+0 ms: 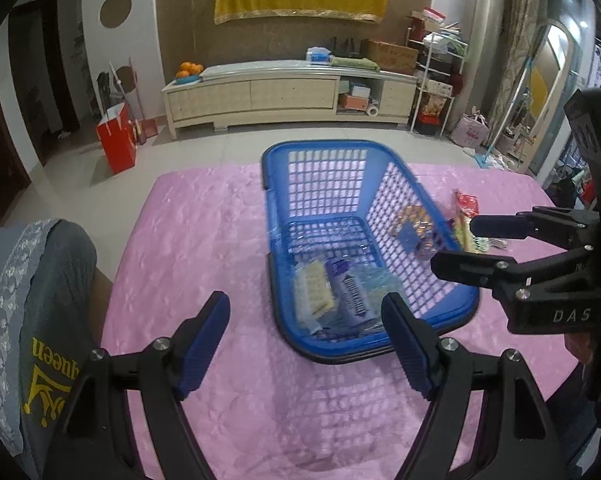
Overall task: Organize snacks
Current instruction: 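Lower the cracker pack and gum box into the basket and open both tools, then move the left tool back toward the remaining snack pile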
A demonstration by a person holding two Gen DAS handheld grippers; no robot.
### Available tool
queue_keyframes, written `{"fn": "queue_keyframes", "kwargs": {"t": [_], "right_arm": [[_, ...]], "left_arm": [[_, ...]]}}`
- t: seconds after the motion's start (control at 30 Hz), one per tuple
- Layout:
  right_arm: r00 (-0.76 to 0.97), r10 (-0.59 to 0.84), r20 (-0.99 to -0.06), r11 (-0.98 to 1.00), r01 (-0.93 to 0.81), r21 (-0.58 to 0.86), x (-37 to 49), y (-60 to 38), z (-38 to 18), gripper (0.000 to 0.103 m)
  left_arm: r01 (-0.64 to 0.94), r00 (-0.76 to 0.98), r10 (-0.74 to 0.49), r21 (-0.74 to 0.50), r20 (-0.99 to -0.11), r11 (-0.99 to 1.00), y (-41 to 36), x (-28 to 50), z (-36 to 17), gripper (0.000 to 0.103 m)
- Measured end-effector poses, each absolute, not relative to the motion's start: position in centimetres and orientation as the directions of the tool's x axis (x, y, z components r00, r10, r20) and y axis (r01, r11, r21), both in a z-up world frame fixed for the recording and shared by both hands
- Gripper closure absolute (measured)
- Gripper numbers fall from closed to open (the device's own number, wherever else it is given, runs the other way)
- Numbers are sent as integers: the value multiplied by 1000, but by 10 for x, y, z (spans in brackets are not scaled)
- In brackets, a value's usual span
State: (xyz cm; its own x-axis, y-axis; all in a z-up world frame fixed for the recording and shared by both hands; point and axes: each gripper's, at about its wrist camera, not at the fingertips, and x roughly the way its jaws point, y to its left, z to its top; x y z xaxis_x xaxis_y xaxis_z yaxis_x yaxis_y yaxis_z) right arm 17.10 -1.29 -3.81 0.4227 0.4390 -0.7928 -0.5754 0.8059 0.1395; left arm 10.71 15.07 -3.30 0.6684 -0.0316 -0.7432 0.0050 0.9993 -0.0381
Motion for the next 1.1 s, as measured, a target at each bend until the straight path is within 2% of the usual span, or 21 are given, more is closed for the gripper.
{"fn": "queue_keyframes", "kwargs": {"t": [0.43,0.63,1.1], "right_arm": [[517,390,-762,860,-500,100,151,-96,-12,25],[563,336,-755,896,-437,73,147,-138,-11,16],[563,218,-797,961,-266,75,171,-235,-49,14]], "left_arm": [[119,685,-78,5,-725,993,71,110,-13,27],[190,678,-114,24,-726,981,25,119,-14,23],[296,615,-132,72,-777,953,-62,159,-41,21]]}}
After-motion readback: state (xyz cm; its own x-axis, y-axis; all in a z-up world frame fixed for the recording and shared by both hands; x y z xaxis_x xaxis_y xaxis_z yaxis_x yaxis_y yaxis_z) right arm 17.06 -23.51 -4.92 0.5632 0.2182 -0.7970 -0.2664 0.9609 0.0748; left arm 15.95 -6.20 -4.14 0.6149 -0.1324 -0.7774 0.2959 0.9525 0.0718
